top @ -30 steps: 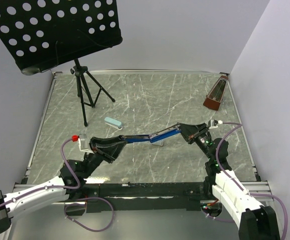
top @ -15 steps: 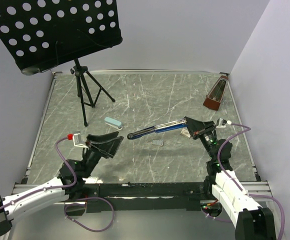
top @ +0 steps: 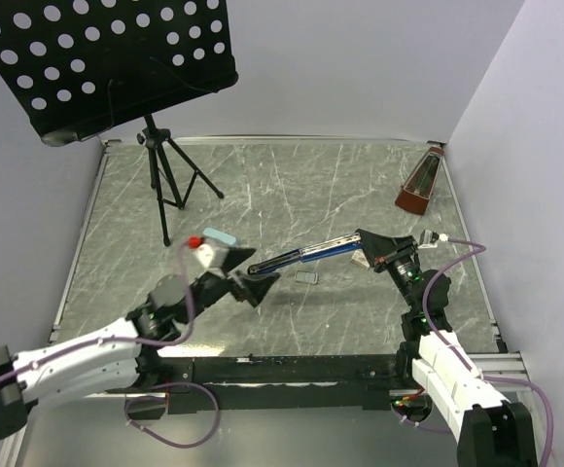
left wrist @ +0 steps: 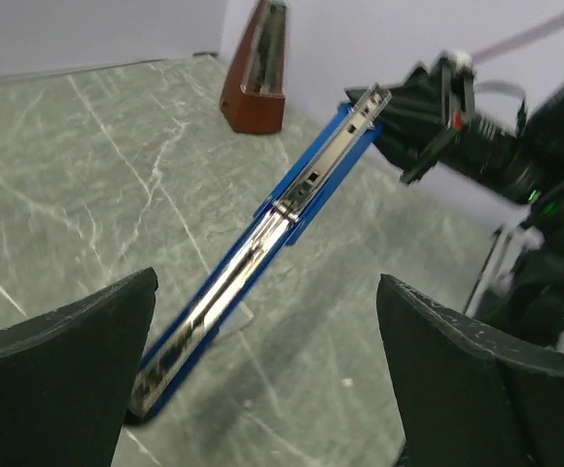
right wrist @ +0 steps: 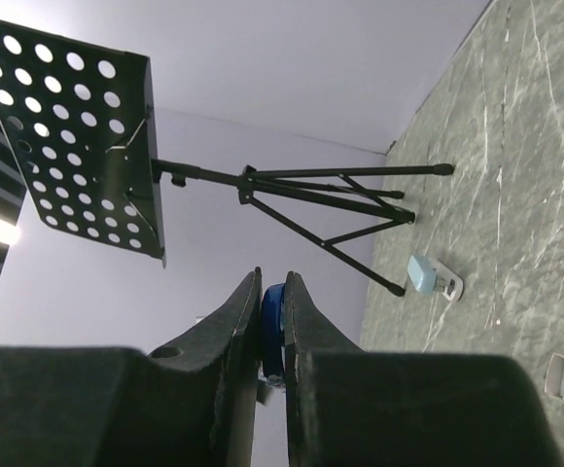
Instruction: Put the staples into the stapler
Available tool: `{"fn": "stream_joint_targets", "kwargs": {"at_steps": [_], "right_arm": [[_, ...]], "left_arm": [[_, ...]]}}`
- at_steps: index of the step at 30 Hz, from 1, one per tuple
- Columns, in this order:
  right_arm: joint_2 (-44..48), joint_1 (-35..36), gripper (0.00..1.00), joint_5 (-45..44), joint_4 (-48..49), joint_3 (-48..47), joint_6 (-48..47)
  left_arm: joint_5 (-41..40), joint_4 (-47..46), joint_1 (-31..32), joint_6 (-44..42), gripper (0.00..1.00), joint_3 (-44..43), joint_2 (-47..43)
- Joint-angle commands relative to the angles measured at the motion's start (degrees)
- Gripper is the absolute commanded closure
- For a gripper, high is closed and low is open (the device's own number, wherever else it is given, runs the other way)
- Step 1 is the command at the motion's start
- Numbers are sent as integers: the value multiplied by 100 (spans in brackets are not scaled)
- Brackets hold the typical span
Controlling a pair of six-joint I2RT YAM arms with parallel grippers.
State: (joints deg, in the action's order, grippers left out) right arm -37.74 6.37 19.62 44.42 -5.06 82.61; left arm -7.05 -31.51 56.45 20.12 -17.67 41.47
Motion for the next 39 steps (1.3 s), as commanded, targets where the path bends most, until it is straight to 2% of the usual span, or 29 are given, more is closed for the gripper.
{"fn": "stream_joint_targets", "kwargs": {"at_steps": [1, 8, 12, 23, 29, 31, 34, 39], "right_arm": [[21, 4, 100, 51, 717, -83, 273], [82, 13, 100, 139, 699, 5, 282], [39, 22, 100, 209, 778, 75, 300], [20, 22, 100, 271, 1007, 189, 370], [73, 22, 100, 280, 963, 242, 352], [73, 13, 100, 262, 963, 251, 352], [47, 22, 100, 297, 963, 260, 344], [-41, 13, 100, 499, 840, 234, 274]], "left_arm": [[1038, 294, 24, -1843, 3, -895, 1043], [1557, 267, 33, -3066, 12, -1748, 2373], [1733, 128, 33, -3452, 25, -1977, 2734], [1988, 92, 7, -3726, 35, -2504, 3437], [2199, 338, -20, -3761, 50, -2671, 3605], [2313, 417, -20, -3778, 53, -2689, 3631], [2454, 601, -20, -3831, 61, -2777, 3719], [2533, 856, -55, -3910, 89, -2803, 3728]]}}
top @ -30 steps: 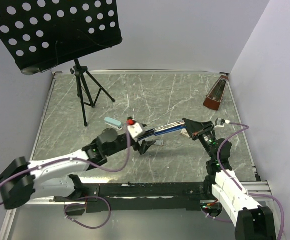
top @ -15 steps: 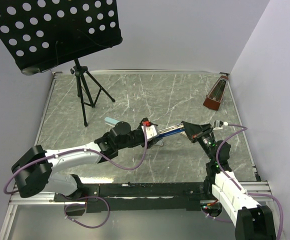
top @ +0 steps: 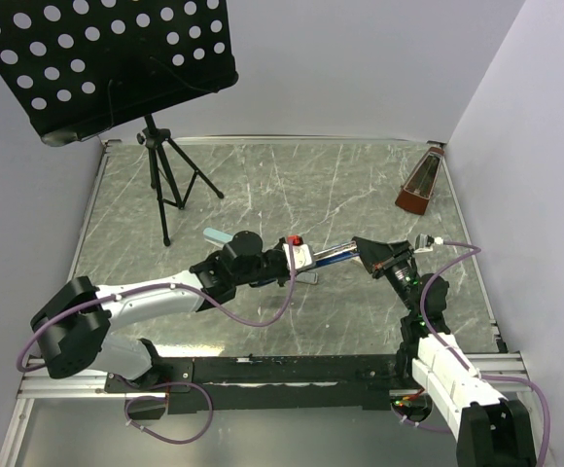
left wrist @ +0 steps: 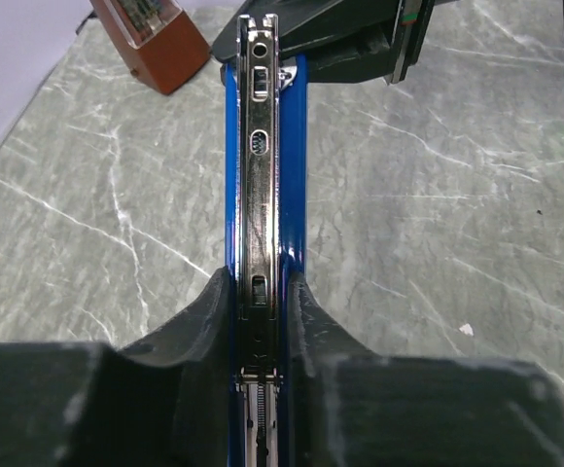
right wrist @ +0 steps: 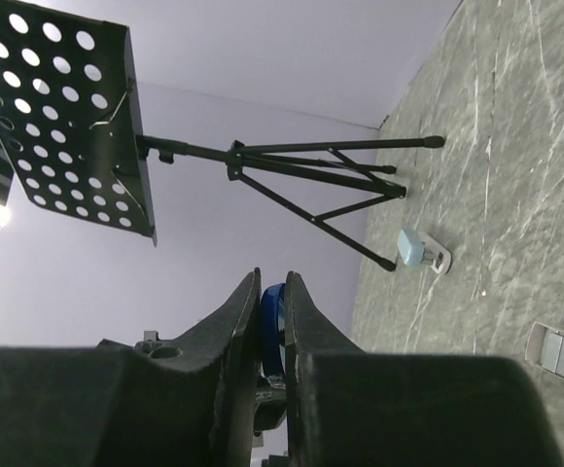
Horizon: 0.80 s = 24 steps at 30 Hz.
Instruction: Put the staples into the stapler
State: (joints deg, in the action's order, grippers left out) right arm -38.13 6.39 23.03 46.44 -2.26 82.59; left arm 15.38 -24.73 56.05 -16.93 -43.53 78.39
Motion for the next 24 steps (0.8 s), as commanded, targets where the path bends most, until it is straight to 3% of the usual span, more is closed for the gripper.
{"fn": "stream_joint_targets", "kwargs": {"at_steps": [1, 3, 6, 7, 8, 11, 15, 18, 24], "right_arm": [[-10, 20, 100, 176, 552, -55, 249], [7, 11, 100, 263, 437, -73, 153], [60, 11, 99, 500, 51, -186, -214], [77, 11, 93, 588, -63, -283, -330], [104, 11, 77, 632, -317, -301, -435], [279, 20, 53, 773, -1106, -468, -927], [596, 20, 33, 546, -2738, -898, -2198], [754, 11, 23, 168, -3743, -1311, -3025], [913, 11, 15, -272, -4476, -1681, -3985]], "left_arm": [[299, 231, -24, -223, 92, -183, 19], [325, 319, -77, -267, 98, -156, -25], [431, 600, -200, -311, 99, -103, -104], [449, 766, -235, -320, 99, -95, -122], [475, 907, -305, -355, 99, -86, -166], [501, 1468, -428, -503, 99, -94, -245], [492, 2164, -455, -1057, 99, -59, -237], [642, 2708, -455, -1453, 99, -103, -88], [817, 3579, -429, -1673, 97, -507, 580]]}}
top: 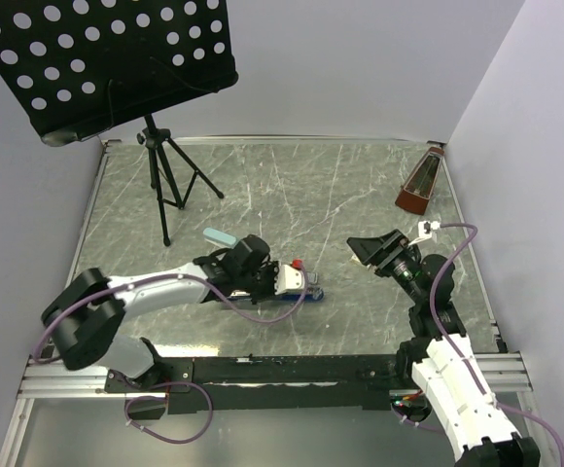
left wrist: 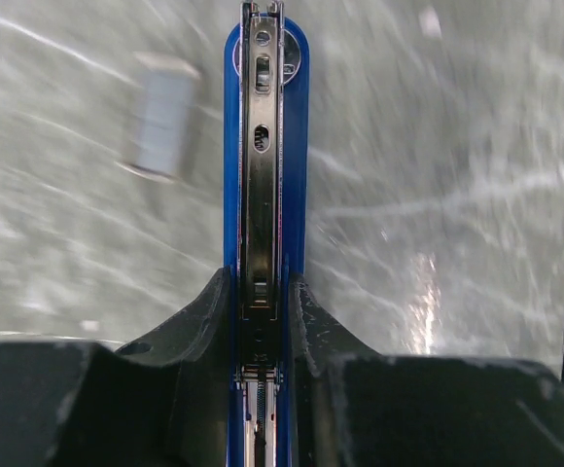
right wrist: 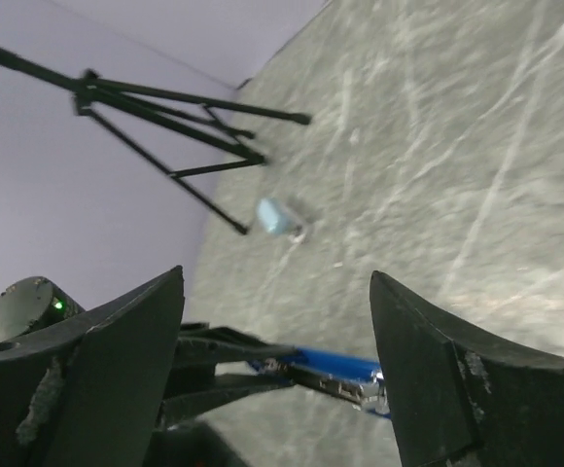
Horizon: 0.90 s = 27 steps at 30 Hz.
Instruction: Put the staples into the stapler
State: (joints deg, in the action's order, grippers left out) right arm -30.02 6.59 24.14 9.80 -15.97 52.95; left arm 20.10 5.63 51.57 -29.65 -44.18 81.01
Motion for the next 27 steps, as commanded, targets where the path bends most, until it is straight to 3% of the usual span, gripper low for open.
{"fn": "stream_joint_targets", "kwargs": {"at_steps": [1, 8, 13, 21, 24, 27], "right_arm": [[84, -9, 15, -393, -874, -354, -1093], [-477, 0, 15, 46, -673, -469, -1550], [-1137, 0, 13, 652, -602, -697, -1875], [-1532, 18, 12, 925, -848, -908, -2447], [-1603, 18, 12, 1092, -910, -952, -2587], [-1638, 26, 11, 1198, -954, -1049, -2798]], "left_arm": [[389, 588, 37, -436, 96, -512, 397], [460, 676, 90, -524, 87, -521, 828], [311, 729, 116, -524, 77, -556, 995], [91, 940, 125, -446, 62, -705, 1382], [12, 949, 134, -375, 52, -741, 1382], [-76, 888, 143, -305, 35, -723, 1207]]}}
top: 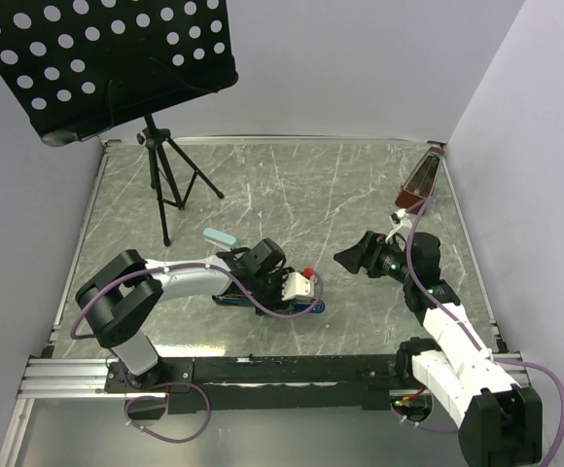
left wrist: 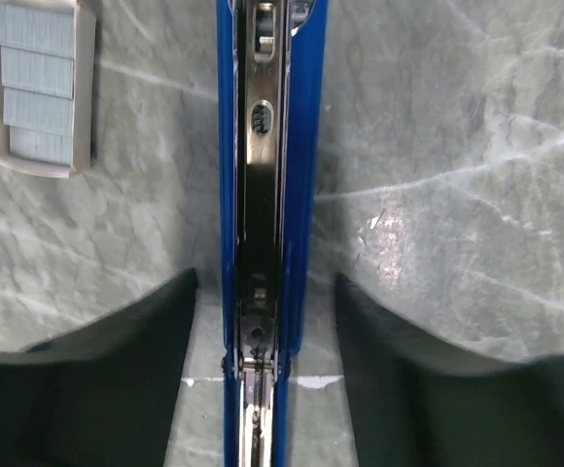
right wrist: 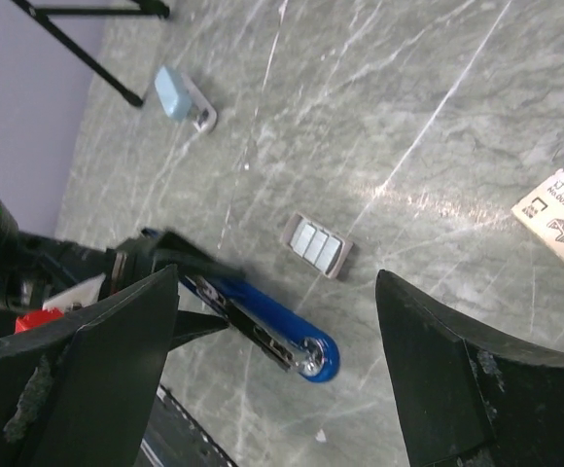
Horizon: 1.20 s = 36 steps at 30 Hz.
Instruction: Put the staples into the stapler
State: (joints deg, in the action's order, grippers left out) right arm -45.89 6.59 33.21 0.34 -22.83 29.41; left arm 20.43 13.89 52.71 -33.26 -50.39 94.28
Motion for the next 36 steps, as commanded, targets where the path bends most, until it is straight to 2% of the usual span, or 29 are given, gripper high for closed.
{"fn": "stream_joint_targets", "kwargs": {"at_steps": [1, 4, 5, 7, 8, 9, 10, 11, 12, 14, 16, 18, 26, 30, 36], "right_arm": [[-52, 27, 11, 309, -173, -397, -488], [-113, 114, 11, 440, -358, -547, -848], [-183, 254, 11, 475, -481, -695, -988], [-323, 378, 11, 537, -631, -854, -1191], [-368, 630, 11, 494, -684, -907, -1261], [-429, 763, 11, 415, -745, -968, -1445], [-586, 974, 12, 318, -920, -1134, -1560], [-675, 1367, 12, 152, -1035, -1223, -1683], [-780, 1571, 12, -93, -1123, -1320, -1910], [-1132, 2019, 12, -288, -1317, -1557, -2061], [-1473, 2284, 13, -464, -1378, -1741, -2263], [-1720, 2670, 14, -587, -1475, -1891, -2491], [-3056, 3963, 18, -1484, -1932, -2779, -3484], [-3707, 4456, 23, -1809, -2266, -3280, -3854], [-4673, 4922, 27, -2222, -2617, -3930, -4233]], "left_arm": [[-118, 0, 29, 65, 30, -94, -260], [-346, -341, 29, 258, 17, 3, -715], [-825, -726, 29, 571, 9, 177, -1031], [-1354, -1526, 20, 837, 4, 449, -1595], [-1896, -1808, -6, 1169, 0, 564, -1823], [-2024, -2081, -32, 1311, 1, 670, -2278], [-2399, -2745, -50, 1469, 1, 932, -2517], [-2690, -3030, -120, 1889, 1, 1048, -2772], [-3171, -3259, -173, 2102, 1, 1127, -3218], [-3631, -3507, -313, 2689, 0, 1242, -3843], [-4255, -3385, -375, 3034, 0, 1147, -4171], [-4868, -2832, -480, 3683, 1, 997, -4523], [-5681, -295, -1007, 5644, 0, -57, -5550], [-5927, 498, -1043, 5962, 1, -392, -5920], [-6480, 361, -1070, 5655, 1, 379, -6527]]}}
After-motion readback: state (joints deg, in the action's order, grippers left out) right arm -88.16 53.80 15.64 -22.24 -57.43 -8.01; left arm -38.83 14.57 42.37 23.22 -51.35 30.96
